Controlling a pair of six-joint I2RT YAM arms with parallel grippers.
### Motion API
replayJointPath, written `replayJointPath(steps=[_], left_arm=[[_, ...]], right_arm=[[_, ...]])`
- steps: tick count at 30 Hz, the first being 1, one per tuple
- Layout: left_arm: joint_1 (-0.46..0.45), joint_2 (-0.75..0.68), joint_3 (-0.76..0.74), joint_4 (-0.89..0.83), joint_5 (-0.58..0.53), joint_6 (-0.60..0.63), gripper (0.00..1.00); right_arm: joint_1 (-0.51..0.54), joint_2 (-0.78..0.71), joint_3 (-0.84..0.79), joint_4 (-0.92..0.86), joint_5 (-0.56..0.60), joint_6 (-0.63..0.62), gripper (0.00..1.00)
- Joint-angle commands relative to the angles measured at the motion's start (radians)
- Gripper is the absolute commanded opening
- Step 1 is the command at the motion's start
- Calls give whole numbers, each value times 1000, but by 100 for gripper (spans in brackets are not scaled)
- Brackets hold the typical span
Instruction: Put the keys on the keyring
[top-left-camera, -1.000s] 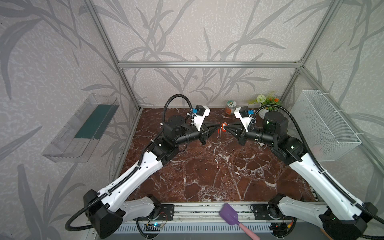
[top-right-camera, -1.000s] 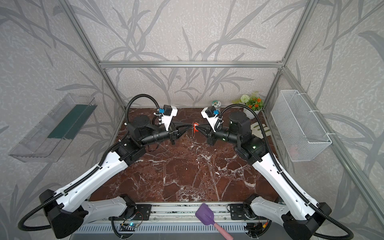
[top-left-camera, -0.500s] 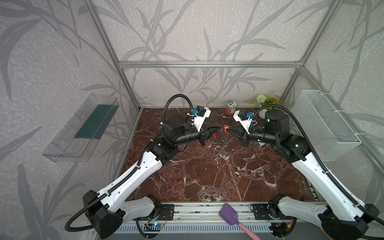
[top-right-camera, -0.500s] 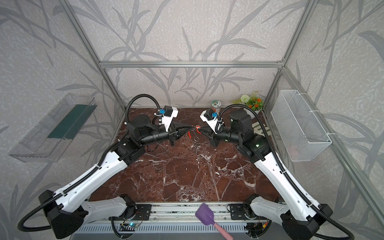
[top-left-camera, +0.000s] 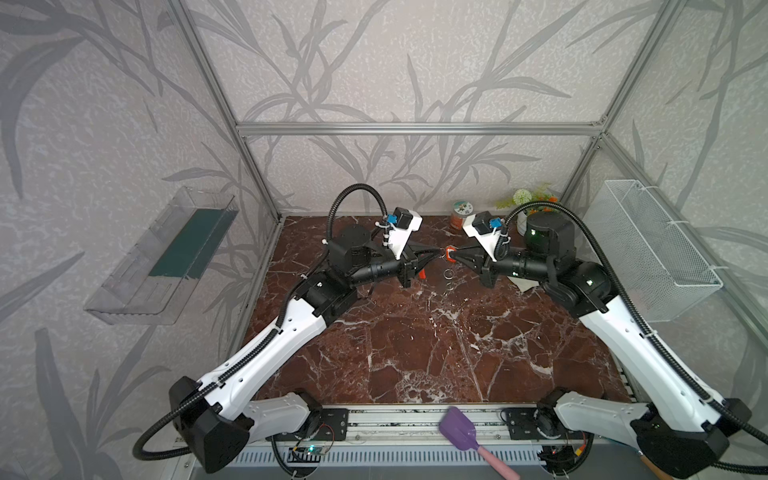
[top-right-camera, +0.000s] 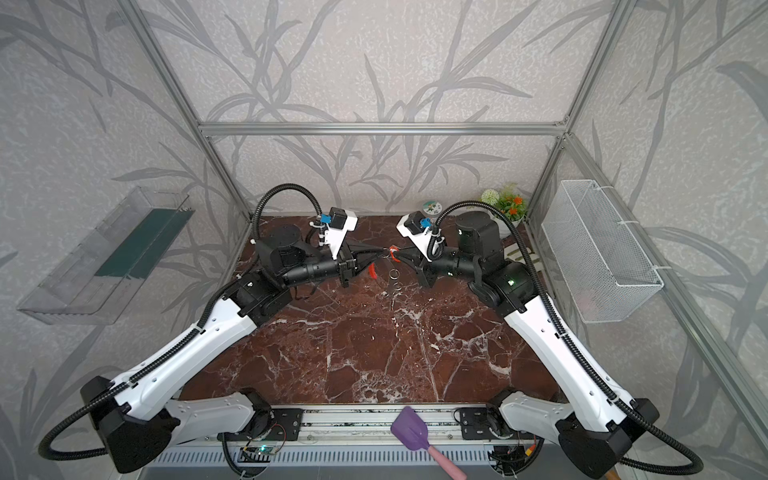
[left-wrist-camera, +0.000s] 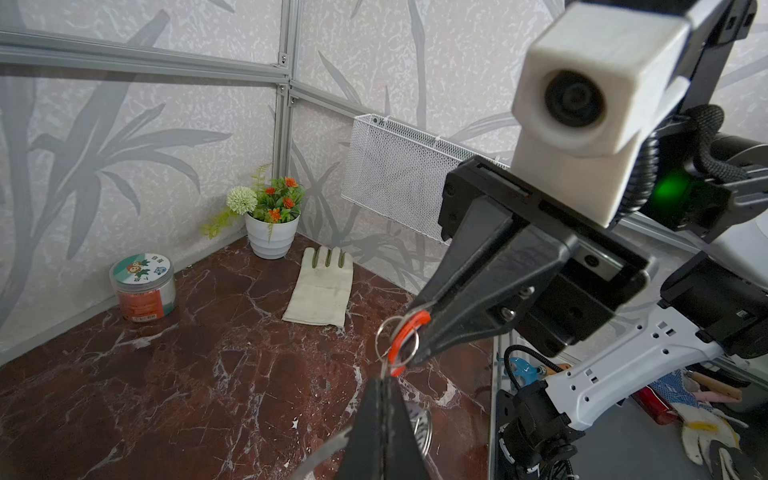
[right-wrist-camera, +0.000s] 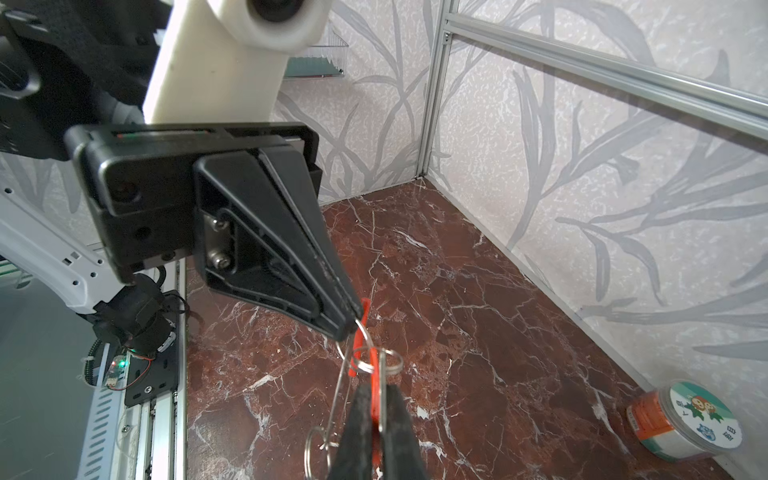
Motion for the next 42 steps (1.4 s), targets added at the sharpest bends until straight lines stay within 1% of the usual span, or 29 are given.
replayJointPath(steps=[1, 2, 5, 6, 9, 10, 12, 19, 22, 23, 27, 29, 32, 34, 35, 42], left_arm=[[9, 17, 24, -49, 15, 15, 0], [10, 17, 24, -48, 9, 14, 4], [11, 7, 16, -46, -26, 13, 27], [14, 1, 12, -46, -36, 13, 32], [24, -13, 2, -44, -69, 5, 36], [27, -21, -6, -39, -90, 1, 41], [36, -41, -28, -22, -132, -5, 45], [81, -111, -83, -34, -217, -24, 46], [95, -145, -102, -56, -245, -26, 49], [98, -158, -107, -69, -257, -25, 52], [109, -212, -138, -100, -322, -23, 79], [113, -239, -148, -119, -357, -23, 88], [116, -273, -155, -164, -398, -21, 93], [118, -297, -164, -184, -418, -25, 95], [118, -311, -170, -193, -424, -29, 98], [119, -395, -195, -274, -465, -47, 99]], right_arm=[[-2, 1, 50, 6, -24, -5, 0], [-3, 2, 51, 3, -22, -3, 0], [-4, 1, 42, 10, 2, 1, 0], [-5, 2, 40, 6, 9, -2, 0], [-4, 10, 40, -5, 21, -4, 0], [-4, 15, 41, -11, 27, -3, 0], [-4, 32, 48, -27, 47, -4, 0], [-5, 122, 53, -17, 109, 15, 0], [-3, 180, 52, 19, 116, 18, 0], [-4, 201, 54, 35, 115, 20, 0], [-3, 312, 84, 91, 120, 17, 0], [-1, 379, 116, 104, 139, 9, 0], [-2, 484, 176, 132, 186, 7, 0], [-1, 565, 224, 151, 194, -1, 0], [-3, 605, 255, 155, 199, -3, 0], [-4, 875, 490, 168, 243, 39, 0]])
